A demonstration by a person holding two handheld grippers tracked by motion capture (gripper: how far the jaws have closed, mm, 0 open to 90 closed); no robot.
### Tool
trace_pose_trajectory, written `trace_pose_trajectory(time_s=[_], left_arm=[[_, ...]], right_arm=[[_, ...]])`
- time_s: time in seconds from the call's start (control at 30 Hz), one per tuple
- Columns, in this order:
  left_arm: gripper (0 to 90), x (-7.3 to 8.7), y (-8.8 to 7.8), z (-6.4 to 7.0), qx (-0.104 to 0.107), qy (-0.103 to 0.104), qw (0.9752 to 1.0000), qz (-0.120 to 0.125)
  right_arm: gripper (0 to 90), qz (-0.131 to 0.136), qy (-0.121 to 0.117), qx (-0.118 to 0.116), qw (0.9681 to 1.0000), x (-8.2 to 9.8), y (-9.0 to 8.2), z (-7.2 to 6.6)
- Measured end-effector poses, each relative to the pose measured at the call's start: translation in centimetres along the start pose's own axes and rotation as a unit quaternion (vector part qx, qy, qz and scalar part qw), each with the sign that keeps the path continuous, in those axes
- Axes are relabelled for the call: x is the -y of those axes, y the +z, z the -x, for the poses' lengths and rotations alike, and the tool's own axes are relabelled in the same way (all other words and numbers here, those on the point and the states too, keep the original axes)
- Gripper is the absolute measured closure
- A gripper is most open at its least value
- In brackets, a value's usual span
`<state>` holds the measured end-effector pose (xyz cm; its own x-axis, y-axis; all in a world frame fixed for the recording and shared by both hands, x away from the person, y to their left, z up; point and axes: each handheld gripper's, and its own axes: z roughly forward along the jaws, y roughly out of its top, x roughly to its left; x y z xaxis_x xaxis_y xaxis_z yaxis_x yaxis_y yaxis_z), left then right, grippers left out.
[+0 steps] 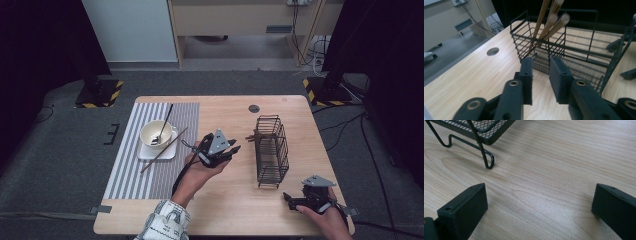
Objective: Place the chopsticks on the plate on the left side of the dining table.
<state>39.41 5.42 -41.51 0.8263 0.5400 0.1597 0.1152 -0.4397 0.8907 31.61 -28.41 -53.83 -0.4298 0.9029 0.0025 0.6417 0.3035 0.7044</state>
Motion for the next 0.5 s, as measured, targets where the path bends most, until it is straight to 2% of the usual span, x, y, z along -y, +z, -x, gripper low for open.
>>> trace_pose_trajectory(time_s=[0.23, 0.5], left_arm=[[78.8, -1.1, 0.4, 0.4, 0.005, 0.006, 0.9999, 0.009], [78.3, -1.8, 0.6, 0.3, 0.01, 0.005, 0.9997, 0.02]], right_arm=[[0.2, 0.0, 0.0, 0.0, 1.0, 0.0, 0.0, 0.0], [0.2, 0.001, 0.0, 0.0, 1.0, 0.0, 0.0, 0.0]])
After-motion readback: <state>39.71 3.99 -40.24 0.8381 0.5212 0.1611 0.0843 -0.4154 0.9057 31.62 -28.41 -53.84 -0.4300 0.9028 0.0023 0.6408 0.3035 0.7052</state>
